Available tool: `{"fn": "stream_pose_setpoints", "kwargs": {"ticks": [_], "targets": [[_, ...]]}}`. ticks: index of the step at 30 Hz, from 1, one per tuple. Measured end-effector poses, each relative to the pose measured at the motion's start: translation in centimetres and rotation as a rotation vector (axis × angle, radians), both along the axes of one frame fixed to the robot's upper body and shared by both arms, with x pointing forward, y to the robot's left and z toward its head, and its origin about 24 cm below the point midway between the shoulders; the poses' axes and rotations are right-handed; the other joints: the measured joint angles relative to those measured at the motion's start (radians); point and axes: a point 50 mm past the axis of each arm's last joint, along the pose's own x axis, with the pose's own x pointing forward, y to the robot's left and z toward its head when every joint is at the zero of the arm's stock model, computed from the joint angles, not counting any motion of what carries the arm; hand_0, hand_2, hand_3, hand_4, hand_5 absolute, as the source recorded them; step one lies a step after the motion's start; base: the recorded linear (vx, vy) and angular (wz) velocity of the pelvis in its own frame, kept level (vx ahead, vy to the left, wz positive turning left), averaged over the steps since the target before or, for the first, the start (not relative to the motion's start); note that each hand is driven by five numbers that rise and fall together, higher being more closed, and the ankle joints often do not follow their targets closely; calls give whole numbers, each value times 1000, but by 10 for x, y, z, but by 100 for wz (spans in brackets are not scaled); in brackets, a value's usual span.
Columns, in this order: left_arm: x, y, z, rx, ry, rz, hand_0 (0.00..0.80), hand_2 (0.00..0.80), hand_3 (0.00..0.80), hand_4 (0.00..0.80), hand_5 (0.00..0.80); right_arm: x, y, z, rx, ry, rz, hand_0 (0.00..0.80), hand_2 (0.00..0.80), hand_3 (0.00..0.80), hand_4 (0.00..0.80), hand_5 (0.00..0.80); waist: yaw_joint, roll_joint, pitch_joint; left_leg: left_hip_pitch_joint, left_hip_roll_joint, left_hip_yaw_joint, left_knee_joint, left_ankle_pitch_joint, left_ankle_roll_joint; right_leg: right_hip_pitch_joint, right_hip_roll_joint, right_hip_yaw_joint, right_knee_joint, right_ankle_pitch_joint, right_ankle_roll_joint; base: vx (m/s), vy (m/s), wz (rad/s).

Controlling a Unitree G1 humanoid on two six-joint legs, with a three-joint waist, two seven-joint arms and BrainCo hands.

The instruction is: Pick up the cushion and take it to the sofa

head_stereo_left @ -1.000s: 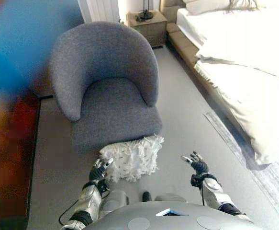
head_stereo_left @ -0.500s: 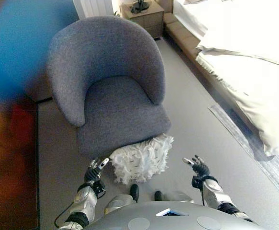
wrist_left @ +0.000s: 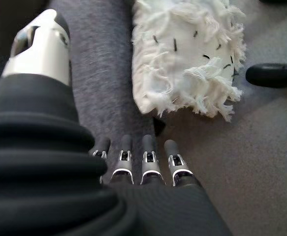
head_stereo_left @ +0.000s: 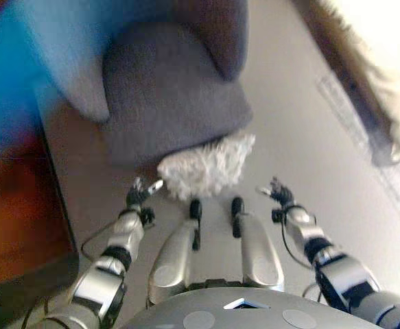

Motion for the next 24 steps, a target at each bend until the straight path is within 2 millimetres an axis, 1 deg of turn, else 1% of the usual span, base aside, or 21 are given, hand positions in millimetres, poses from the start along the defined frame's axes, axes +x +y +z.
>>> {"fn": "stream_pose_setpoints", "kwargs": {"ticks": [1, 2, 4, 6, 8, 10, 11, 14, 15, 16, 18, 19, 20, 22, 24], "targets": [[9, -4, 9, 15, -29, -12, 0, 0, 0, 0, 0, 14, 2, 16, -9, -55, 1, 0, 0, 0, 0, 0, 1, 0, 23, -36, 9, -1, 26, -4, -5, -31, 9, -2, 13, 3, -5, -146, -6, -7], [15, -7, 14, 20, -47, -21, 0, 0, 0, 0, 0, 20, 1, 25, -20, -88, -4, 0, 0, 0, 0, 0, 0, 2, 39, -64, 14, -1, 46, -9, -12, -56, 12, -4, 31, 4, -7, -96, -1, -6], [24, -16, 23, 46, -80, -50, 0, 0, 0, 0, 0, 30, -9, 41, -54, -135, -28, 0, 0, 0, 0, 0, -1, 5, 70, -127, 15, -2, 98, -24, -15, -114, 12, -4, 75, 1, -15, -76, -27, 1], [30, -22, 31, 88, -109, -71, 0, 0, 0, 0, 0, 36, -21, 54, -86, -165, -46, 0, 0, 0, 0, 0, 0, 8, 78, -203, 19, -5, 149, -38, -14, -184, 14, -1, 120, -6, -25, -37, -62, 6], [36, -23, 38, 107, -133, -63, 0, 0, 0, 0, 0, 43, -27, 67, -108, -200, -51, 0, 0, 0, 0, 0, 2, 7, 94, -268, 19, -8, 206, -54, -14, -243, 14, -3, 172, -16, -29, -47, -48, 6], [40, -24, 44, 126, -150, -54, 0, 0, 0, 0, 0, 50, -28, 80, -137, -227, -41, 0, 0, 0, 0, 0, 12, 7, 102, -331, 20, -12, 270, -76, -13, -302, 12, -5, 226, -34, -29, -13, -10, 2], [42, -26, 47, 138, -159, -54, 0, 0, 0, 0, 0, 53, -29, 86, -154, -235, -34, 0, 0, 0, 0, 0, 24, 7, 104, -353, 21, -13, 298, -87, -14, -322, 13, -4, 248, -40, -31, 7, -32, 0], [46, -26, 52, 149, -177, -44, 0, 0, 0, 0, 0, 63, -26, 101, -166, -269, -19, 0, 0, 0, 0, 0, 32, 5, 106, -394, 22, -32, 345, -102, -18, -354, 18, -9, 285, -57, -35, 5, -123, 4], [46, -26, 53, 153, -181, -45, 0, 0, 0, 0, 0, 64, -24, 104, -166, -278, -14, 0, 0, 0, 0, 0, 43, 4, 105, -404, 23, -40, 356, -104, -21, -359, 22, -9, 290, -57, -34, -18, -217, 9], [49, -26, 57, 176, -191, -56, 0, 0, 0, 0, 0, 66, -24, 108, -177, -289, -5, 0, 0, 0, 0, 0, 45, 3, 105, -425, 21, -49, 377, -109, -24, -374, 29, -6, 304, -65, -36, -26, -241, 20], [57, -25, 71, 226, -232, -79, 0, 0, 0, 0, 0, 72, -24, 122, -204, -323, 5, 0, 0, 0, 0, 0, 42, 1, 104, -499, 19, -60, 408, -109, -25, -440, 34, -3, 344, -73, -34, -8, -166, 33], [61, -21, 79, 250, -250, -79, 0, 0, 0, 0, 0, 77, -21, 131, -216, -348, 13, 0, 0, 0, 0, 0, 43, 1, 104, -551, 21, -60, 425, -99, -26, -484, 43, -5, 355, -69, -34, 41, -57, 32], [63, -17, 84, 267, -260, -75, 0, 0, 0, 0, 0, 78, -19, 134, -215, -355, 19, 0, 0, 0, 0, 0, 44, -5, 107, -585, 20, -61, 466, -103, -29, -517, 46, -2, 393, -75, -30, 62, -63, 22], [64, -10, 86, 271, -260, -44, 0, 0, 0, 0, 0, 81, -18, 140, -217, -366, 22, 0, 0, 0, 0, 0, 50, -8, 110, -658, 20, -63, 560, -144, -28, -590, 44, 4, 496, -121, -33, 61, -83, 6], [64, 0, 85, 245, -248, 12, 0, 0, 0, 0, 0, 86, -13, 152, -231, -389, 49, 0, 0, 0, 0, 0, 46, -8, 110, -700, 19, -60, 580, -144, -24, -632, 37, 6, 520, -125, -31, 64, -100, 4]]}}
